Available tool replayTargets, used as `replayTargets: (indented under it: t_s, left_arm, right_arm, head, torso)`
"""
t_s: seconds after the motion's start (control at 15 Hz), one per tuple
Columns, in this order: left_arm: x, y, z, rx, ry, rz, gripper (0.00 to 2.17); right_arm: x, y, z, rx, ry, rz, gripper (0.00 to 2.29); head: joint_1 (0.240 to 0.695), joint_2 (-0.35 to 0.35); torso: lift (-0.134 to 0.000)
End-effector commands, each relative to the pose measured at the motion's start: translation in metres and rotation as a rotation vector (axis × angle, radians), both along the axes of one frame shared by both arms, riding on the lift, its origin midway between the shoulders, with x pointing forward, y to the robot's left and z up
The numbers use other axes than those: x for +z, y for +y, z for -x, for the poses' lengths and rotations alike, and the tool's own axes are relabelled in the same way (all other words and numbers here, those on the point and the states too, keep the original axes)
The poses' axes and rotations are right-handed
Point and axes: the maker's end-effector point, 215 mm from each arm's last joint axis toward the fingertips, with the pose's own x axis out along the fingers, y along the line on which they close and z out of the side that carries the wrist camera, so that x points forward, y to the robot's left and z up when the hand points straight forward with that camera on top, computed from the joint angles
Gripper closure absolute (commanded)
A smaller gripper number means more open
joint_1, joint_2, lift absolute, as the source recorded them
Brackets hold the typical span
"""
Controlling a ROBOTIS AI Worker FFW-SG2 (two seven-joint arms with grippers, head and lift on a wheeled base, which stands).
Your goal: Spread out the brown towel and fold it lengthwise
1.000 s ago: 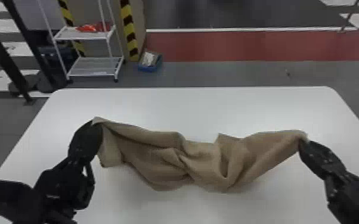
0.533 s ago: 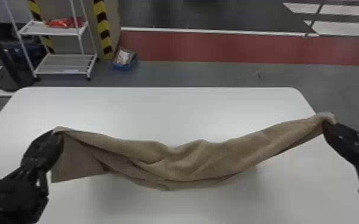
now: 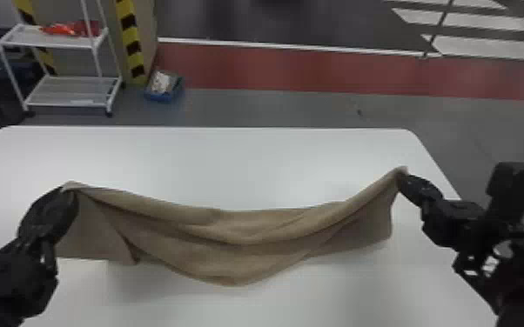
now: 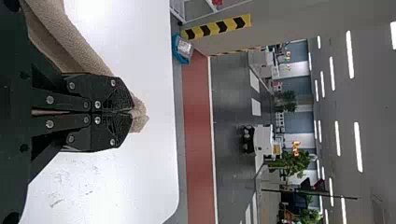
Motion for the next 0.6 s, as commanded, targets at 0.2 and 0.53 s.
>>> replayTargets:
  t_s: [0.2,0.53]
  left_arm:
    - [-0.014,0.009,-0.062,0.011,0.016,0.029,1.98]
    - [0.014,0.041,-0.132,0.053,-0.055,0.079,1.98]
  right_arm:
    - [0.036,0.004,-0.056,-0.013,-0.07,0.025,1.65]
    - [0.073,0.003,-0.113,-0.017,-0.13,0.046,1.65]
  head:
    - [0.695,-0.076]
    - [0.686,-0.054]
  torso:
    - [-0.124]
    - [-0.124]
